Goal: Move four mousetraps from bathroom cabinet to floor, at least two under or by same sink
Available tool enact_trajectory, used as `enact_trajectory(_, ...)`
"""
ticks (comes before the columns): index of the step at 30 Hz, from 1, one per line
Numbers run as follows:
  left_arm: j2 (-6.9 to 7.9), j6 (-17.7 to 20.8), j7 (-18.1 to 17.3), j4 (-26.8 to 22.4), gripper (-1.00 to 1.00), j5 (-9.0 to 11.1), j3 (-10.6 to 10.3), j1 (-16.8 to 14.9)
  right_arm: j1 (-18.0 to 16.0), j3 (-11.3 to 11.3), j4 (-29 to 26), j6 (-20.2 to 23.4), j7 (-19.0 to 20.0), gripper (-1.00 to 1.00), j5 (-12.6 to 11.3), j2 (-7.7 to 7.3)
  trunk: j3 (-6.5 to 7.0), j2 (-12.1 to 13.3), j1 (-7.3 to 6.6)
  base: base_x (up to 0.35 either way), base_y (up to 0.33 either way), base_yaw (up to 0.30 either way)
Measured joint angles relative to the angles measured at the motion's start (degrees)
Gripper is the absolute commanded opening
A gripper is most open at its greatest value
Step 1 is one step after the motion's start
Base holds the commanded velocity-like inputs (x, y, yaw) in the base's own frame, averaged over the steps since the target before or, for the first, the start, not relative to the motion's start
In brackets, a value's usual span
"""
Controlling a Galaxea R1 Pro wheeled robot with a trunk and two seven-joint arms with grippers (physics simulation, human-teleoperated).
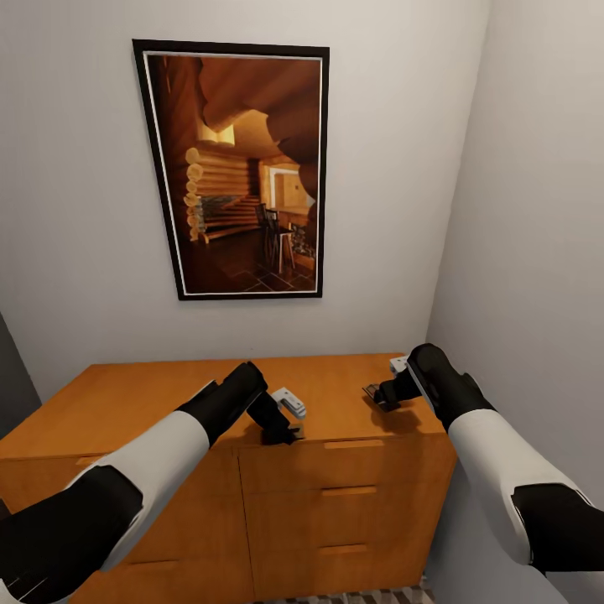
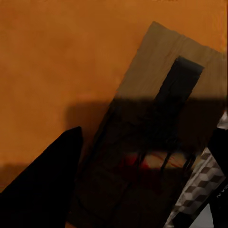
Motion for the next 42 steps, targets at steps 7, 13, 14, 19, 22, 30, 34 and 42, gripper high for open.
enact_trajectory(7, -3.03, 0.9, 0.1, -3.3, -1.00, 1.6, 0.2, 0.1, 0.0, 0.0, 0.0, 0.0, 0.0, -1.00, 0.0, -0.14, -0.02, 0.0, 0.01, 0.000, 0.000, 0.000)
enact_trajectory(13, -3.18, 3.8, 0.1, -8.8, -1.00, 1.7, 0.3, 0.1, 0.0, 0.0, 0.0, 0.0, 0.0, -1.00, 0.0, -0.16, -0.02, 0.0, 0.01, 0.000, 0.000, 0.000)
enact_trajectory(14, -3.16, 4.1, 0.1, -9.6, -1.00, 1.7, 0.4, 0.1, 0.0, 0.0, 0.0, 0.0, 0.0, -1.00, 0.0, -0.16, -0.02, 0.0, 0.01, 0.000, 0.000, 0.000)
enact_trajectory(19, -2.99, 5.9, 0.2, -14.3, -1.00, 1.6, 6.7, 0.1, 0.0, 0.0, 0.0, 0.0, 0.0, -1.00, 0.0, -0.18, -0.02, 0.0, 0.01, 0.000, 0.000, 0.000)
enact_trajectory(22, -2.52, 8.3, 0.6, -17.5, -1.00, 1.1, 15.7, 0.1, 0.0, 0.0, 0.0, 0.0, 0.0, -1.00, 0.1, -0.15, -0.02, 0.0, 0.01, 0.000, 0.000, 0.000)
enact_trajectory(30, 1.62, 10.0, 4.7, -18.9, -1.00, 1.1, 27.3, 0.1, 0.0, -0.1, -1.0, 0.0, -0.1, -1.00, 0.1, 0.58, -0.02, 0.0, 0.01, 0.000, 0.000, 0.000)
enact_trajectory(34, 3.96, 10.1, 5.0, -18.3, -1.00, 0.8, 34.8, 0.1, 0.0, -0.1, -3.9, 0.0, -0.2, -1.00, 0.1, 1.01, -0.02, 0.0, 0.01, 0.000, 0.000, 0.000)
enact_trajectory(42, 10.89, 10.3, 5.1, -13.4, -1.00, -3.4, 39.9, 0.1, 0.0, 0.1, -9.4, 0.0, -0.2, -1.00, -0.1, 4.90, -0.02, 0.0, 0.01, 0.000, 0.000, 0.000)
